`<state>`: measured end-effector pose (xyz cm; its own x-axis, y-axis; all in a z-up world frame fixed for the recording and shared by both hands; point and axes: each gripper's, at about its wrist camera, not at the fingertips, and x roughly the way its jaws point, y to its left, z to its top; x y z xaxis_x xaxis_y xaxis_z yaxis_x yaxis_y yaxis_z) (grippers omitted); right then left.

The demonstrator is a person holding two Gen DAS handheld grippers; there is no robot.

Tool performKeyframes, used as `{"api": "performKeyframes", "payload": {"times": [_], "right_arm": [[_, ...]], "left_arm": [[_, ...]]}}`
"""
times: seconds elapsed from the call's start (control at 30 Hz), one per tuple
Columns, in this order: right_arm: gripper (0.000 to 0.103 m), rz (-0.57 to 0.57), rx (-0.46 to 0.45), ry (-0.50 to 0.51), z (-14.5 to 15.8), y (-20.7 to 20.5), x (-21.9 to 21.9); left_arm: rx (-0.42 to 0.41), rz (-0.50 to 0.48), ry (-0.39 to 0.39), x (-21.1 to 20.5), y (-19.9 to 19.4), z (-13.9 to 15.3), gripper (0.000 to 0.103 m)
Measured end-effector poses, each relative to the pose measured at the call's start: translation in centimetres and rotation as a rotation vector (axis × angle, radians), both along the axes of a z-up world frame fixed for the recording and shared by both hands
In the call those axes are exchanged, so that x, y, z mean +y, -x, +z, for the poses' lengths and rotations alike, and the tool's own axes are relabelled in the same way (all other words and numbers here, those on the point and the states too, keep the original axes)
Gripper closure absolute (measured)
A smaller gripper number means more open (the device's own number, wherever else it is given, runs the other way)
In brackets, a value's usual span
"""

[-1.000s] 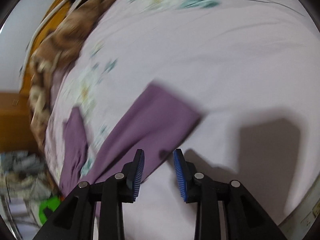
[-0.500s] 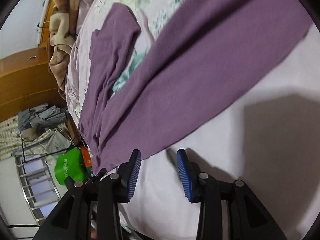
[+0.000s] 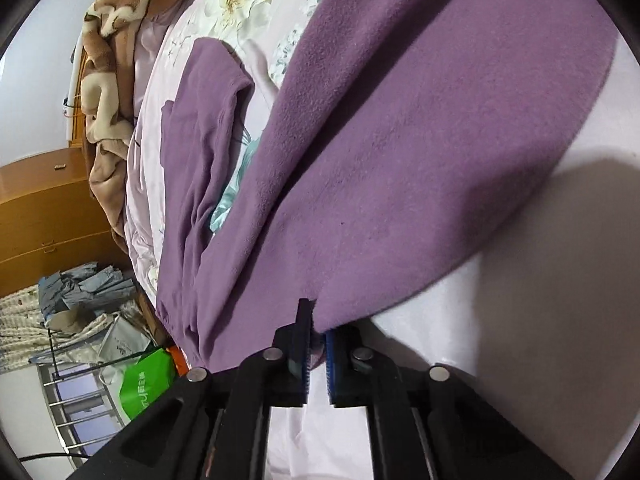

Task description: Fold clothes

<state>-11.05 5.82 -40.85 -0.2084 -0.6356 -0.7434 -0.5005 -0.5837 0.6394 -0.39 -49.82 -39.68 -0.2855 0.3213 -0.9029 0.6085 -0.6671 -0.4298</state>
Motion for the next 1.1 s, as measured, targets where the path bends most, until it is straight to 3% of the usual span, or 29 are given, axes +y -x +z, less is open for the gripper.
{"api": "performKeyframes", "payload": {"times": [0.2,0.33,0.4,0.47,0.53,0.6,0.73,0.8,0.93,1.1], "right_arm": [[0.099,0.036,-0.002,-0.055,2.9,-1.5,0.4],[0.098,0.057,-0.075,-0.084,1.7,-3.1,1.3],[0.097,0.045,-0.069,-0.080,1.8,-3.0,1.2],[0.089,0.034,-0.062,-0.076,1.9,-2.8,1.1],[0.074,0.023,-0.056,-0.072,2.0,-2.6,1.0],[0.072,0.019,-0.046,-0.072,2.2,-2.5,0.9],[0.072,-0.045,-0.050,-0.071,1.9,-2.7,1.4],[0.072,-0.059,-0.042,-0.080,1.9,-2.5,1.6],[0.071,-0.089,-0.023,-0.110,2.0,-1.8,2.3],[0.072,-0.102,-0.022,-0.122,2.0,-1.3,2.5]], "left_arm": [[0.015,-0.076,0.024,0.0,-1.7,3.2,0.096],[-0.033,-0.101,0.002,-0.3,-3.0,1.8,0.095],[-0.038,-0.086,-0.018,-0.6,-3.4,1.3,0.091],[-0.016,-0.079,-0.015,-1.0,-3.3,2.1,0.087],[0.000,-0.081,0.009,-1.6,-3.4,3.0,0.082],[0.008,-0.058,0.061,-2.7,-3.9,4.0,0.067],[-0.003,0.032,0.118,-6.1,-4.5,4.5,0.058],[-0.004,0.060,0.133,-7.6,-4.1,4.2,0.049],[-0.018,0.122,0.124,-11.4,-3.7,2.4,0.049],[0.043,0.199,0.065,-13.1,-3.3,2.3,0.049]]}}
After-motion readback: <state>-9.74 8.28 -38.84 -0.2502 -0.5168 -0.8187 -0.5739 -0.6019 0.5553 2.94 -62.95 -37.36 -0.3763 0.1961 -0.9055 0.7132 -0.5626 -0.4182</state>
